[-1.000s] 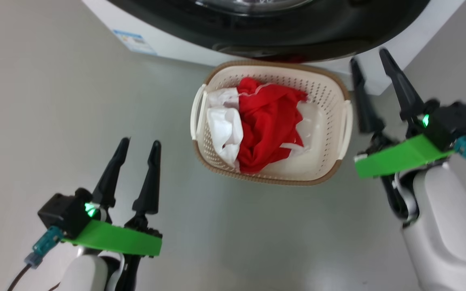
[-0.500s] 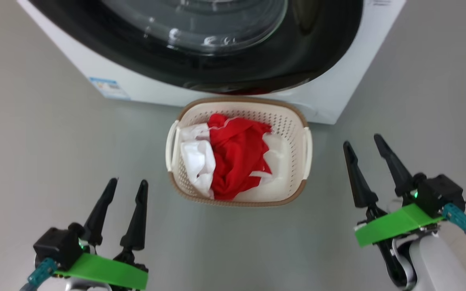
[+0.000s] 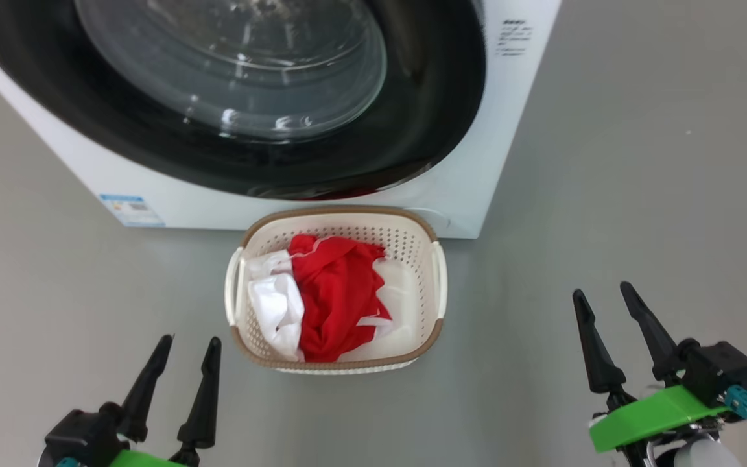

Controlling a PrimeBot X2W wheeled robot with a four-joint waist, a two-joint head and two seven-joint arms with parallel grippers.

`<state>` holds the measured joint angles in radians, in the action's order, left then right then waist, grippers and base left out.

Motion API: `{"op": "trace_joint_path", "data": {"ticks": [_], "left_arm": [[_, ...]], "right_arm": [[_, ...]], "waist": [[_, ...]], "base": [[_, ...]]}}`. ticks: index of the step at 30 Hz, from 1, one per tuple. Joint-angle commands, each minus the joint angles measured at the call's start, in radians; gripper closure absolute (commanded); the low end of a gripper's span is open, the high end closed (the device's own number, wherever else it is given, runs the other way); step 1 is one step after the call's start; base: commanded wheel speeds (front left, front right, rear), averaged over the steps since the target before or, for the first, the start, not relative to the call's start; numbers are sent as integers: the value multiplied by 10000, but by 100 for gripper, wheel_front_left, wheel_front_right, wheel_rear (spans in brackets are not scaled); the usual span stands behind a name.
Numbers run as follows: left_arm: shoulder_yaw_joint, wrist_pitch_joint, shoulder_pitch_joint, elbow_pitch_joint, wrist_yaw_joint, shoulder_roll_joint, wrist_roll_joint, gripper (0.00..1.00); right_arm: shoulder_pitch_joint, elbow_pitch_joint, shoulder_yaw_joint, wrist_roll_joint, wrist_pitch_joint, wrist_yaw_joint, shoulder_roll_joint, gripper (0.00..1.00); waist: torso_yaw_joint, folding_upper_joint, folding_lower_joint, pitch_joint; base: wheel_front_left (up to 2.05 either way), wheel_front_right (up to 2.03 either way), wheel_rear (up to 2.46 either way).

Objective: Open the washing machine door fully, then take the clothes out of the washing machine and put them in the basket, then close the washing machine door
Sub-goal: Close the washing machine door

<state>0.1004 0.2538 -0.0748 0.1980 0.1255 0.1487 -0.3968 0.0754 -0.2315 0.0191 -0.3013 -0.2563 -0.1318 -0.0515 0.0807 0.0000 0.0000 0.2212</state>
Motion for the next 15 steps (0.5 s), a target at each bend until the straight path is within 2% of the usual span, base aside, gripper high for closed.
{"op": "trace_joint_path", "data": {"ticks": [1,15], "left_arm": [[-393,80,21,-271,52,263,58,0],[-775,80,547,-549,52,287,220,0]], "right_arm": [[-94,286,174,-52,-55,11,12,0],[-841,610,-253,-62,-55,11,12,0]], "waist": [[-332,0,0,-314],[-1034,0,0,-478]], "base": [[0,0,0],[0,0,0]]}}
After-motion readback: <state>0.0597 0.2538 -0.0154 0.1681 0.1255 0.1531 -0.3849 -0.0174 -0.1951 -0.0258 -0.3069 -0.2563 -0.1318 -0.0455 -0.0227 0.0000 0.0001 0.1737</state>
